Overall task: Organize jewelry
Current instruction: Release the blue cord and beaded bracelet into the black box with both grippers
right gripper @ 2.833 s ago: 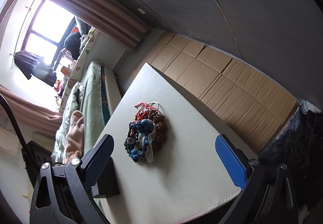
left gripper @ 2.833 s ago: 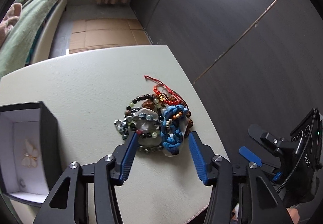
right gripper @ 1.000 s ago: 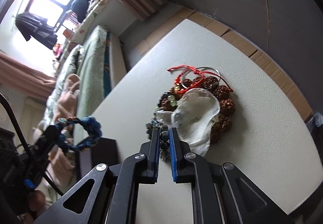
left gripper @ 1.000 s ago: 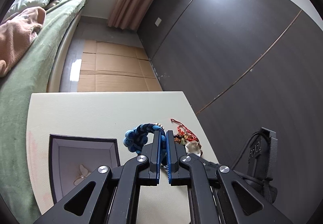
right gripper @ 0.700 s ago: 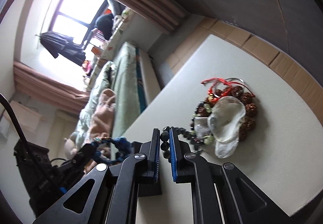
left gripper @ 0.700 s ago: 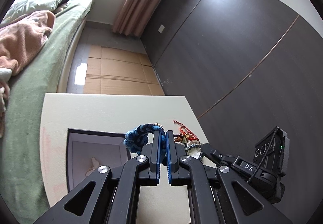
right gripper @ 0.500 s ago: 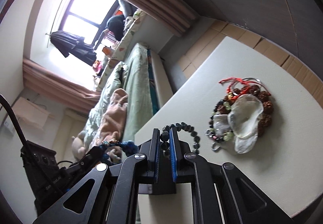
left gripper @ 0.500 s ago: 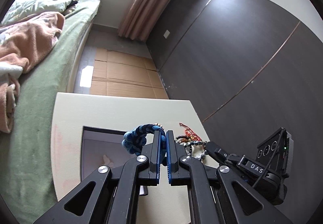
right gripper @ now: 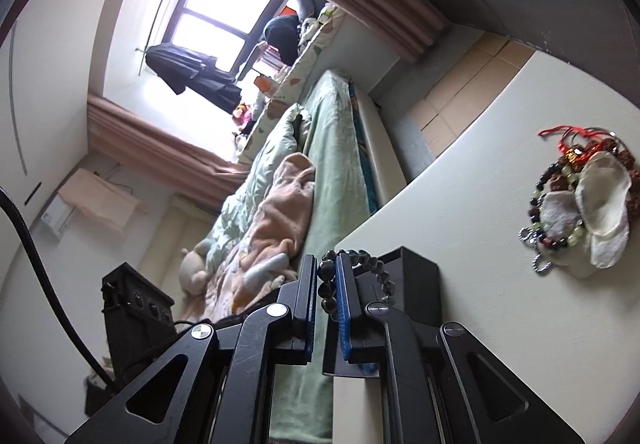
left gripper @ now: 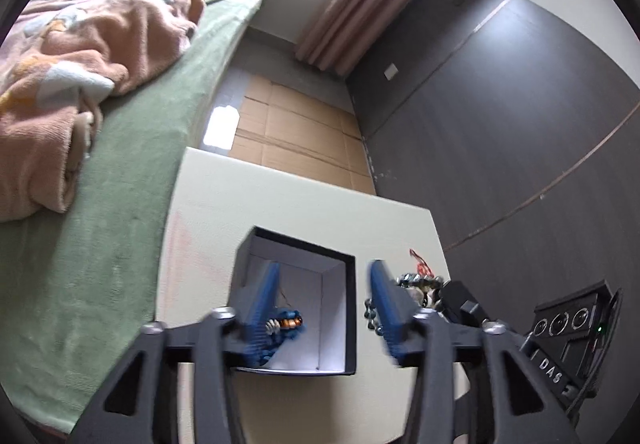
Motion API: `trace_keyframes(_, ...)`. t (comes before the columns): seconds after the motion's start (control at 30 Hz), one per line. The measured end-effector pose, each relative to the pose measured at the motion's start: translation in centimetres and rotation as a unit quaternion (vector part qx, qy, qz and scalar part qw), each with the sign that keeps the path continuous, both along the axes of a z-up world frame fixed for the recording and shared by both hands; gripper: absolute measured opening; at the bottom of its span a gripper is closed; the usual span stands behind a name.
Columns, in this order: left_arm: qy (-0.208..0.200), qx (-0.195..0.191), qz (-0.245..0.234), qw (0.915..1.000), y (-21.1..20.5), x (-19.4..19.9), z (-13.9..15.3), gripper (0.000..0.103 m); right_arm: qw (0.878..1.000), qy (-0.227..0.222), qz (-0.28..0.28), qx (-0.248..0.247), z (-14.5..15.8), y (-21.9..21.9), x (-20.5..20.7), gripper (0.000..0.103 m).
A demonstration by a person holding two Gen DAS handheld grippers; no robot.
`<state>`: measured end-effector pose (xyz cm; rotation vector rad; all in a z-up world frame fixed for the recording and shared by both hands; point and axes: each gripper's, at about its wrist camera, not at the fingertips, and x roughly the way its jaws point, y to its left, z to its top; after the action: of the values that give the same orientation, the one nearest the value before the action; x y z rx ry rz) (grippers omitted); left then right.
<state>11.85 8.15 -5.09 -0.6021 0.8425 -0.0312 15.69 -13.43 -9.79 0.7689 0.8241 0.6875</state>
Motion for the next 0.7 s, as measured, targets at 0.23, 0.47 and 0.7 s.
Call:
trace_keyframes(0.23, -0.016, 0.010, 0.027, 0.9995, 1.5, -1.0, 0.9, 0.070, 1.000, 0.003, 0.020, -0.020, -0.4, 2.5, 0.2, 0.011)
trace_keyframes(0.47, -0.012, 0.012, 0.026, 0.9995, 1.4, -1.2, 0.6, 0.070, 0.998, 0.022, 0.012, -0.056, -0.8, 2.5, 0.3, 0.061)
trace_keyframes(0.7, -0.017, 0.018, 0.003, 0.9997, -0.6, -1.1, 0.8, 0.071, 0.996, 0.029, -0.008, -0.084, -0.9, -0.5, 0.1, 0.061)
